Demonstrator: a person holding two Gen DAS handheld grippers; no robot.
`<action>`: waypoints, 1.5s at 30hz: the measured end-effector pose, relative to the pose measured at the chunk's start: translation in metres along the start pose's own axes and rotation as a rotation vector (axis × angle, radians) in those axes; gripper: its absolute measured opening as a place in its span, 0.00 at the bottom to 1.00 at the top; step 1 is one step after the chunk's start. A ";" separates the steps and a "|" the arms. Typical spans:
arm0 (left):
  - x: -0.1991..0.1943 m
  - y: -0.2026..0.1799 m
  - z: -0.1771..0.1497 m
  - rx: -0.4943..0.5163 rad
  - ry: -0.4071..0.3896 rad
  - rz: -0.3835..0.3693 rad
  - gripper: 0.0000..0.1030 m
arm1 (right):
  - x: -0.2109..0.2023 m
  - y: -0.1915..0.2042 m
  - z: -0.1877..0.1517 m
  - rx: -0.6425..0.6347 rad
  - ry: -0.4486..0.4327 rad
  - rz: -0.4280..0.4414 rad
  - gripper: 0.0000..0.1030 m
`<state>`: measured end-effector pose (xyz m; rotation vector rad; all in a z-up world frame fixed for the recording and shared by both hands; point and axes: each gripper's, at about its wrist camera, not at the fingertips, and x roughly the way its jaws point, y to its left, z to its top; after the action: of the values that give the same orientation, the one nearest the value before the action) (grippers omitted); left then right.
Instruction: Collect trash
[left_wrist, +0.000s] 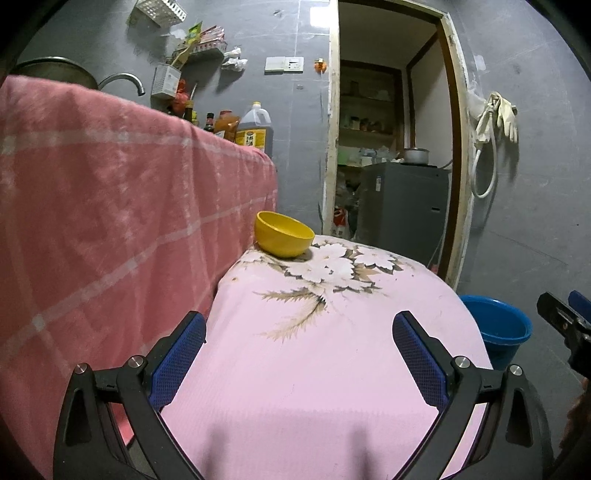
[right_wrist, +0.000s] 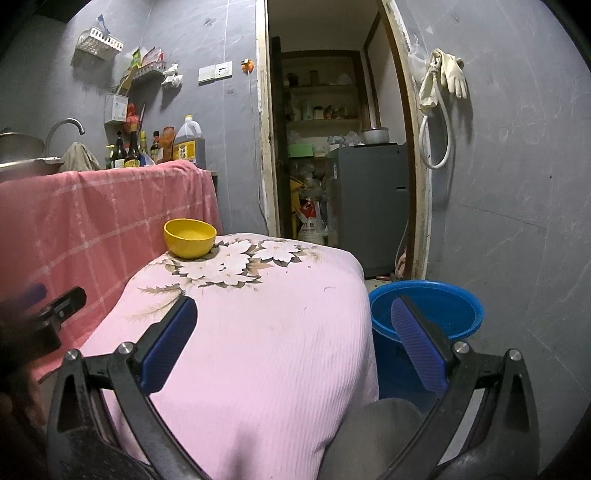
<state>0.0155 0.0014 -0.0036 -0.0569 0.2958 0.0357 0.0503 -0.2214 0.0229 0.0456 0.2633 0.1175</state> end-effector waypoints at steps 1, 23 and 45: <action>-0.001 0.000 -0.003 -0.001 0.004 0.001 0.96 | -0.001 0.000 -0.001 0.002 0.001 0.001 1.00; -0.004 0.002 -0.022 0.004 0.014 0.011 0.96 | -0.004 0.008 -0.024 0.010 0.044 -0.026 1.00; -0.004 0.002 -0.023 0.007 0.012 0.011 0.96 | -0.003 0.004 -0.025 0.024 0.051 -0.033 1.00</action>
<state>0.0052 0.0020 -0.0245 -0.0485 0.3079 0.0456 0.0403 -0.2168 -0.0001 0.0624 0.3165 0.0828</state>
